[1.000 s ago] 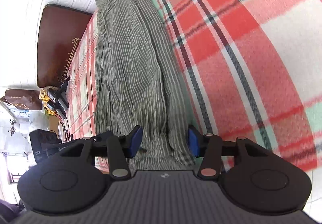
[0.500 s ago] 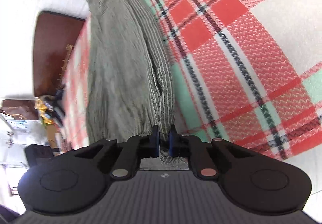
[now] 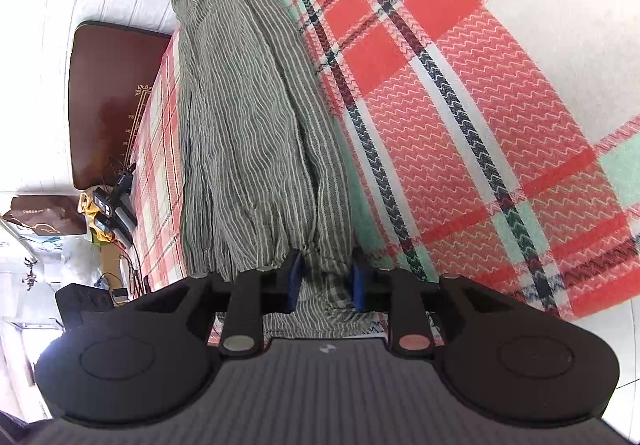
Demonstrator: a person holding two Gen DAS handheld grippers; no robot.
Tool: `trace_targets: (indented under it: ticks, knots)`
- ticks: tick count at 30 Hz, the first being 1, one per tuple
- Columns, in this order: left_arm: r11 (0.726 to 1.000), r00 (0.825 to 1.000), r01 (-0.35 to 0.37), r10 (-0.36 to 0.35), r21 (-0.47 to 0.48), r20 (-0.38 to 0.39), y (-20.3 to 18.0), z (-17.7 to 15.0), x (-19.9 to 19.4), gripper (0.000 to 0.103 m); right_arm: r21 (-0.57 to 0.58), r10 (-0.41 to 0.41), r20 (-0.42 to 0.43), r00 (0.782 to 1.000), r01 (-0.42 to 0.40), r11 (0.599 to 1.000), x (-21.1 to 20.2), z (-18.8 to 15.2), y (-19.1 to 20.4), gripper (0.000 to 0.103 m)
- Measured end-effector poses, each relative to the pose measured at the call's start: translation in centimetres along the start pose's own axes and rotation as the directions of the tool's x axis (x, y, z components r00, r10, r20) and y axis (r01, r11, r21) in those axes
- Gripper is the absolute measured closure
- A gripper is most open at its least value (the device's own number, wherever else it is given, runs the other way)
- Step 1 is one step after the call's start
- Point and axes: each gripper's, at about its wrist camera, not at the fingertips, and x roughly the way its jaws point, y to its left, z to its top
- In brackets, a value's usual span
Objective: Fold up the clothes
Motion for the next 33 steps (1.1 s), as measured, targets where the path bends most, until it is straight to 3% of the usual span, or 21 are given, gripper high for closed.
trace_targets:
  ticks: [1, 4, 11, 15, 19, 25, 33]
  knots:
    - [1.000, 1.000, 0.000, 0.000, -0.014, -0.006, 0.1, 0.0, 0.1, 0.089, -0.001, 0.000, -0.007, 1.000, 0.000, 1.000, 0.1, 0.1, 0.0, 0.090]
    - [0.999, 1.000, 0.006, -0.005, -0.043, 0.015, 0.2, -0.3, -0.7, 0.092, -0.006, 0.026, -0.036, 0.999, -0.027, 1.000, 0.2, 0.6, -0.1, 0.093]
    - [0.985, 0.996, 0.076, -0.066, -0.156, 0.065, 0.1, -0.3, -2.6, 0.092, 0.070, 0.180, -0.088, 0.980, -0.175, 0.982, -0.7, 2.2, -0.3, 0.093]
    - [0.981, 0.993, 0.112, -0.105, -0.157, 0.054, -0.4, 0.9, -3.8, 0.091, 0.100, 0.245, -0.073, 0.967, -0.237, 0.966, -1.2, 3.6, 0.6, 0.093]
    - [0.973, 0.987, 0.160, -0.153, -0.168, 0.055, -0.5, 3.2, -4.4, 0.089, 0.095, 0.259, -0.026, 0.966, -0.255, 0.962, -1.2, 5.8, 2.5, 0.093]
    - [0.945, 0.968, 0.242, -0.219, -0.220, 0.122, -0.7, 8.0, -4.5, 0.087, 0.086, 0.279, 0.046, 0.959, -0.282, 0.956, -1.2, 9.1, 5.2, 0.092]
    - [0.929, 0.963, 0.249, -0.207, -0.273, 0.175, -0.2, 14.6, -2.6, 0.081, 0.081, 0.248, 0.106, 0.963, -0.257, 0.963, 0.8, 14.2, 7.8, 0.092]
